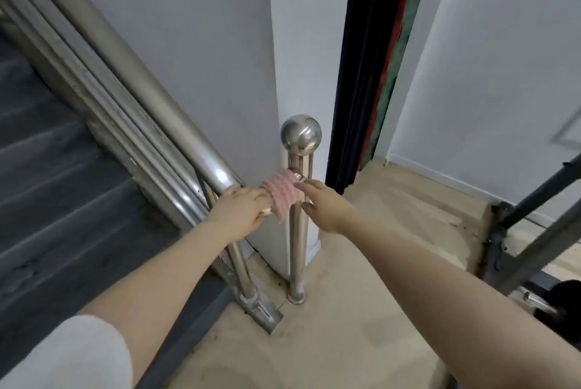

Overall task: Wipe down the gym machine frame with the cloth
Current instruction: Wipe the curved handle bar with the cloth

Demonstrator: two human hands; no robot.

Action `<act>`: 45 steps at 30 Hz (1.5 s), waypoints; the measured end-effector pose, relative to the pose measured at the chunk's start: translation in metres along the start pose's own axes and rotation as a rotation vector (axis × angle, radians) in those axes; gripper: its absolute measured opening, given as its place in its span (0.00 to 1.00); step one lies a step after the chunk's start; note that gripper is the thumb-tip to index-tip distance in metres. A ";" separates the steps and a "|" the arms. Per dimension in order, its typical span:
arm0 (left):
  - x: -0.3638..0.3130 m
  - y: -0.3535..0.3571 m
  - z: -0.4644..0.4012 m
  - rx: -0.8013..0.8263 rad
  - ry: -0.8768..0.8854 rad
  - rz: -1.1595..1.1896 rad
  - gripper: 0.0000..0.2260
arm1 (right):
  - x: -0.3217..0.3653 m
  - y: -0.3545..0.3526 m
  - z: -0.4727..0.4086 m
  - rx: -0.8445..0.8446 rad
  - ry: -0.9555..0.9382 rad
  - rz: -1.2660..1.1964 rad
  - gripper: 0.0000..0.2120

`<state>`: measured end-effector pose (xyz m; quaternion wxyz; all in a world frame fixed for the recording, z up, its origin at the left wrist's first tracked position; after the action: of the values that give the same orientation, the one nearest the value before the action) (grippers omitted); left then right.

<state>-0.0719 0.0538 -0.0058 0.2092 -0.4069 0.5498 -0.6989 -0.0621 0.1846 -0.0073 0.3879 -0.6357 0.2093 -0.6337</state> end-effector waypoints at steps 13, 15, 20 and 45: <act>0.008 0.025 -0.032 -0.107 0.025 -0.120 0.19 | -0.068 0.030 -0.068 -0.315 0.527 -0.568 0.14; 0.009 0.028 -0.032 -0.075 0.031 -0.097 0.19 | -0.061 0.003 -0.055 -0.356 0.416 -0.653 0.09; 0.019 -0.018 -0.048 0.002 -0.065 0.124 0.11 | -0.007 -0.077 0.022 -0.293 -0.020 -0.432 0.02; -0.517 -0.235 0.185 0.396 0.495 1.645 0.07 | -0.103 -0.160 0.608 -0.922 0.640 -0.917 0.04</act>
<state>0.4124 0.3979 0.0516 0.5877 0.3247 0.5669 -0.4774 0.4794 0.4988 0.1112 -0.3048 -0.5420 0.2707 -0.7349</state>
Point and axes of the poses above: each hand's wrist, its own z-axis away from the middle knuckle, its own y-axis out of the palm, x = y × z, the point moved 9 cm from there along -z, towards the middle knuckle, and after that the axes turned 11 degrees about -z, right-handed, at the moved point
